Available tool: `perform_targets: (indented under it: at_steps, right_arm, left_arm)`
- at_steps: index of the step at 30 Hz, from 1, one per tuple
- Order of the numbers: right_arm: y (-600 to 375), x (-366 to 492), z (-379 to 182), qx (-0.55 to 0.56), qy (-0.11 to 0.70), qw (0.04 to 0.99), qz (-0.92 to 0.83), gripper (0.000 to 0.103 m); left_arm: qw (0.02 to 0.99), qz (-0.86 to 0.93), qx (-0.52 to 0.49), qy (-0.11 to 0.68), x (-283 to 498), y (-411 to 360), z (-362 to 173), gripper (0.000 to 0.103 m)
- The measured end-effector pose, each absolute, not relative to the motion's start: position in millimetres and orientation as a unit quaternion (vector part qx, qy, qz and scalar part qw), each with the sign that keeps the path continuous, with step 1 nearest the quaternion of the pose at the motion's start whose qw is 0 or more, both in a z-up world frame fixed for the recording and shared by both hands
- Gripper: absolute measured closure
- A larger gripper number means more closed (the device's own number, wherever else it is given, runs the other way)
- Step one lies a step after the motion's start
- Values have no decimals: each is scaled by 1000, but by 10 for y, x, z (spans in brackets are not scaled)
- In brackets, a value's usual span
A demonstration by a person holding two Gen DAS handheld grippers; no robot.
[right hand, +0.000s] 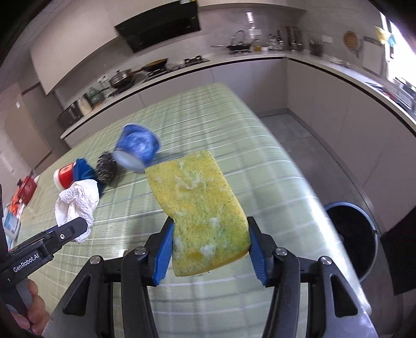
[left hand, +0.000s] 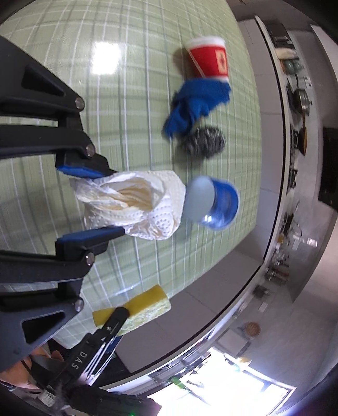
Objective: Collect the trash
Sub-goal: 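Carry the sponge and tissue over the black bin and open both tools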
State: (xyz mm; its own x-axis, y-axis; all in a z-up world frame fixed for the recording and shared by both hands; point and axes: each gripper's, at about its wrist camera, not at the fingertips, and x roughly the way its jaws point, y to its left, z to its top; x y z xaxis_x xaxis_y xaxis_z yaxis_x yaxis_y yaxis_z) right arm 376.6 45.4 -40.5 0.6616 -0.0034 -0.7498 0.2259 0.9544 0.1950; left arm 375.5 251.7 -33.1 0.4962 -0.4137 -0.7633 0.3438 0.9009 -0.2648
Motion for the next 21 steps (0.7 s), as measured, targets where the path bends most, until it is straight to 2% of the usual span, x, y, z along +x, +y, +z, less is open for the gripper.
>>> perform_targets:
  at_steps: [12,21]
  right_arm:
    - [-278,3259,-383,175,396,894,-115,48]
    - [-1677,2890,-529,189,400,886,-138,48]
  left_arm:
    - [853,-262,-17,451,3584,1725,-327,68]
    - [848,-280,-17,450,3349,529,-337,68]
